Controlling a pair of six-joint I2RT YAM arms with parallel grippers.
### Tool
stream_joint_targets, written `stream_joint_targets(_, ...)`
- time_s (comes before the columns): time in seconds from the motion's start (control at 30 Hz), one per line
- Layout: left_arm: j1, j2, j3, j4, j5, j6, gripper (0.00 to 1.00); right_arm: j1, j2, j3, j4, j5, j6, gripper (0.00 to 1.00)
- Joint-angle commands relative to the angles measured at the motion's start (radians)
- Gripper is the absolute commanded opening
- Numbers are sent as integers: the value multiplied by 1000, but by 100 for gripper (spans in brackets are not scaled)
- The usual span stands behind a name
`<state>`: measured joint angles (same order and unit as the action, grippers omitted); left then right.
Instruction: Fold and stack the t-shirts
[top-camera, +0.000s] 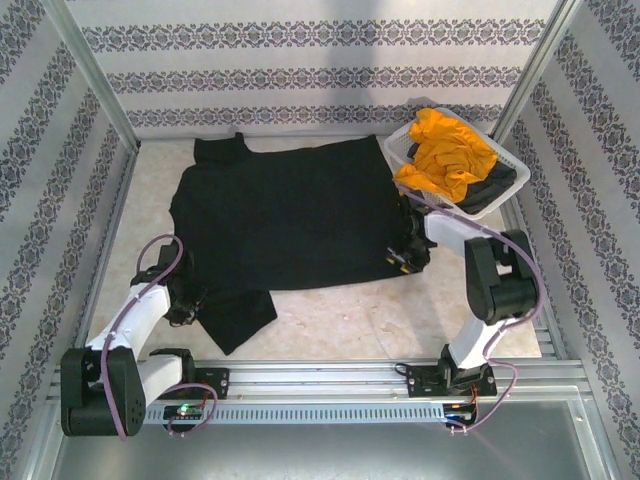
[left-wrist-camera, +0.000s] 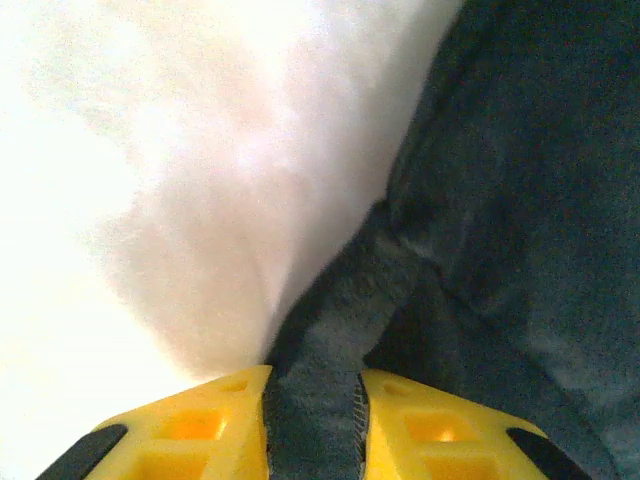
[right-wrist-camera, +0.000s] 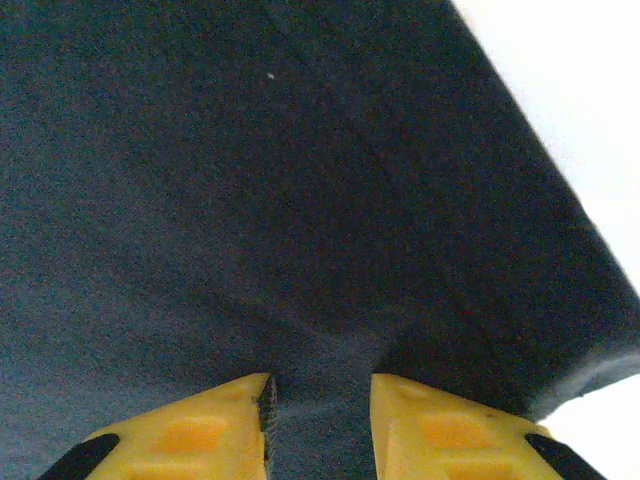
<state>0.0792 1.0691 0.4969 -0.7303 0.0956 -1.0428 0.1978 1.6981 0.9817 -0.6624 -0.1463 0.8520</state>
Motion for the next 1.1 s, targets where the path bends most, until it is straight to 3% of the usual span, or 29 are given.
stream_joint_targets(0.0,22,-36,0,-98,-31,64,28,-9,-78,-52,-5,-26,51,33)
stream_joint_targets(0.13,17,-64,83,-155,-30,96,32,-7,-126,-27,12,-60,26,37)
stream_joint_targets(0.33,-71,-112,139,-339,4,110,37,3,-261,60,-49,25,-77,42)
stream_joint_targets(0.6,-477,-192,30,-351,91,-206,44,28,-350,85,-76,0,-145,49)
stream_joint_targets(0.7,-578,-151,10,-313,81,-279,47,34,-365,74,-78,-13,-141,50)
stream_joint_targets(1.07,-667,22,-13,-162,38,-328,50,31,-396,35,-77,-16,-122,50)
